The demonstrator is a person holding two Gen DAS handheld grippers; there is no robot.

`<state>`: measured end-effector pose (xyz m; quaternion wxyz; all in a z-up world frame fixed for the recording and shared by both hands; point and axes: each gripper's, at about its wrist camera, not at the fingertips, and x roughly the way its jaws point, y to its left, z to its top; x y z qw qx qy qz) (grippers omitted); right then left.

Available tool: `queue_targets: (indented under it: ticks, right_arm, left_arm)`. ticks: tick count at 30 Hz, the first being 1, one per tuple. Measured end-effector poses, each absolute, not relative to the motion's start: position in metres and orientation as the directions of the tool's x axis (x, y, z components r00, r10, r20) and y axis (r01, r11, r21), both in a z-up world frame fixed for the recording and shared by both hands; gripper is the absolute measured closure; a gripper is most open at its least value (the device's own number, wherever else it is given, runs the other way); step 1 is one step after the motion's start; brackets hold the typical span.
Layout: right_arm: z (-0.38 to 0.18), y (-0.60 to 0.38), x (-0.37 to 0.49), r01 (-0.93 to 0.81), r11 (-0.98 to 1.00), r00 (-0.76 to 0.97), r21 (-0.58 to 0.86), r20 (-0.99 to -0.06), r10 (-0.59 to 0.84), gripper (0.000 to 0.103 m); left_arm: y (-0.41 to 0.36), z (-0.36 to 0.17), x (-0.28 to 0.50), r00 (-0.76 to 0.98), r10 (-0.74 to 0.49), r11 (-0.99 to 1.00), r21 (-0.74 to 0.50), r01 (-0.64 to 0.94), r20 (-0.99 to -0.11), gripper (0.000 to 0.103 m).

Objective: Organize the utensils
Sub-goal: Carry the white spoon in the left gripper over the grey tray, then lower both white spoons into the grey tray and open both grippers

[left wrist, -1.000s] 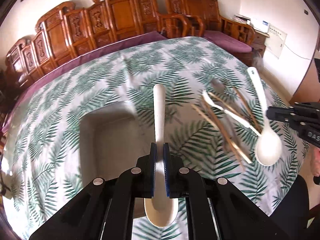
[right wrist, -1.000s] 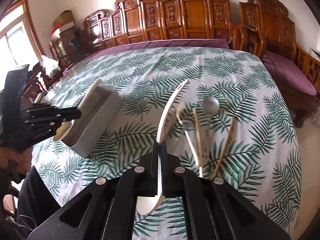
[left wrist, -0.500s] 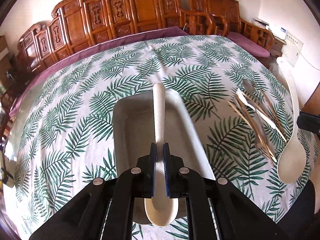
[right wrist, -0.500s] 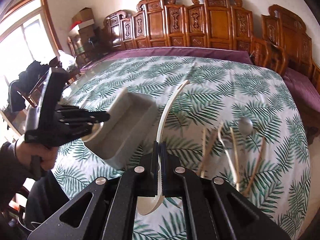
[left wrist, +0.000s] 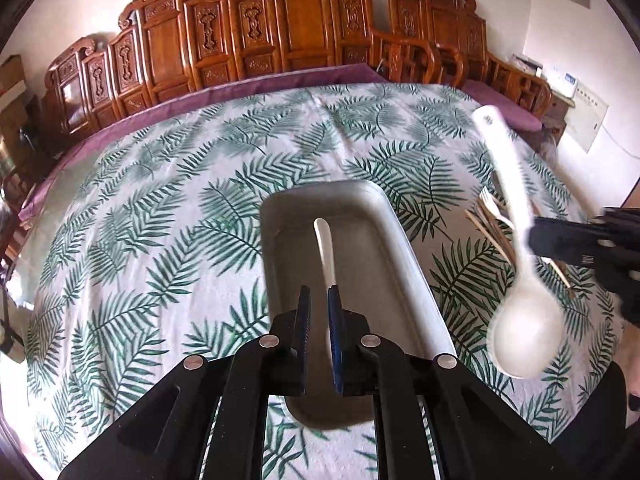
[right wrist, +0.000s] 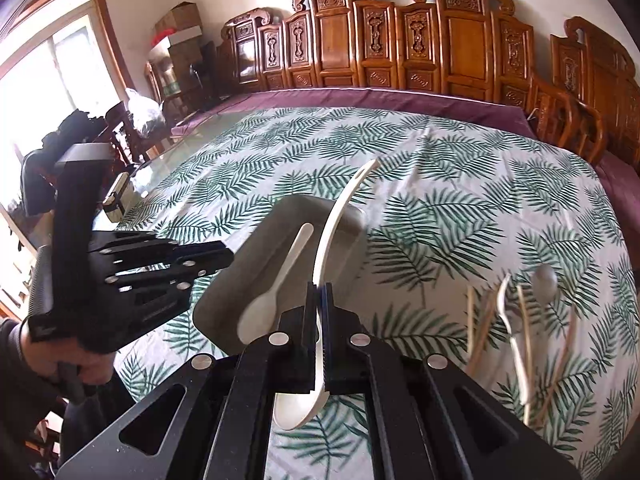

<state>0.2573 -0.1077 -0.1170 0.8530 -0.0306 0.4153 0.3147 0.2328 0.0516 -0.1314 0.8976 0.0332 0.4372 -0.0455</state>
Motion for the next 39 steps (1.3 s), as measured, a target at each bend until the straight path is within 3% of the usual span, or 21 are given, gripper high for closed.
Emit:
queue_targets:
  ticks: [5,23,39]
  right_arm:
    - [-0.119,-0.079,0.261,-0.583,0.785,0.445,0.209,-0.727,0.523,0.1]
    - [-0.162,-0.023,0.282,-0.611,0.763,0.358,0.211,-0.786,0.504,0.098]
    - [-0.148,-0.112,0.256,-0.575,0.806,0.458,0.14,-0.761,0.459,0.098]
  left_arm:
    - [0.069,-0.113,0.213,0.657,-0.066,0.994,0.004,0.105,-0.751,0.089]
    - [0.102,-0.095,0.185,0.699,-0.064,0.998,-0.031,0.06,-0.712,0.089]
    - [0.064,-0.097,0.185,0.694,-0.108,0.992,-0.032,0.123,-0.712,0.089]
